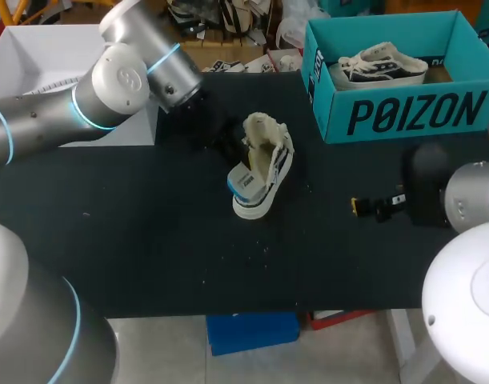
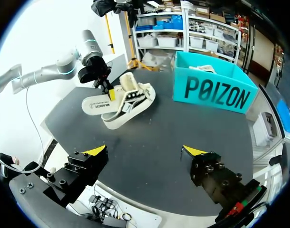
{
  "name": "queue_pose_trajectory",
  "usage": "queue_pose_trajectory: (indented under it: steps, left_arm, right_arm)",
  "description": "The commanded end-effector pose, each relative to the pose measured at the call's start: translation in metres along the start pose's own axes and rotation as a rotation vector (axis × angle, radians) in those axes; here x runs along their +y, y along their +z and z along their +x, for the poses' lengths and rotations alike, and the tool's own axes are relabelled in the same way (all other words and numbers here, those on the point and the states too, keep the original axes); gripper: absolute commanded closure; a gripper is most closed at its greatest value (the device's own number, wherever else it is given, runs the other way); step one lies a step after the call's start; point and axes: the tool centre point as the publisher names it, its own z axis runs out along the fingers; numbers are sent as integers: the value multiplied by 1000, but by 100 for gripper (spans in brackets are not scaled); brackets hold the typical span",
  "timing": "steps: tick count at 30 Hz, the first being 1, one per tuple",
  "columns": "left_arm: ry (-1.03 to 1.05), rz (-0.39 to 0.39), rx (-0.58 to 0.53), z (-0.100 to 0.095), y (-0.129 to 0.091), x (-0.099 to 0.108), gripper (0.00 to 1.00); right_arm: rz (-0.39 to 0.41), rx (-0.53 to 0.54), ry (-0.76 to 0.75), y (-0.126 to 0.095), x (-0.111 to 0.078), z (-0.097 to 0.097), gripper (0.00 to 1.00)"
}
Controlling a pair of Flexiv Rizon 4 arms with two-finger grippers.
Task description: Take the shoe out of the shoebox, open the shoe tongue, remove and reinsert the insole, then place the shoe into the shoebox
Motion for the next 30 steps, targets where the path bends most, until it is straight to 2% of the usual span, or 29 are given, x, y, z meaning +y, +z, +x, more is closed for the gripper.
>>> queue_pose_trajectory:
  steps: [1,19,21,23,25,28,30]
  left_arm:
    - [9,12,12,-6,2,3,0]
    - [78,79,185,10,-7,-60,1]
    - [85,87,207,12,-5,-64,19]
    - [80,94,224,14,-3,-65,52]
    - [71,96,240,16,-1,-64,64]
    - [57,86,265,18,2,-62,68]
    - [35,71,275,20,3,-61,93]
  right_arm:
    - [-2,3,1,1,-1,0,0]
    - [-2,3,1,1,-1,0,0]
    - [-2,3,1,1,-1,0,0]
    - [-2,3,1,1,-1,0,0]
    - [-2,3,1,1,-1,0,0]
    - [-2,3,1,1,-1,0,0]
    - [-2,3,1,1,-1,0,0]
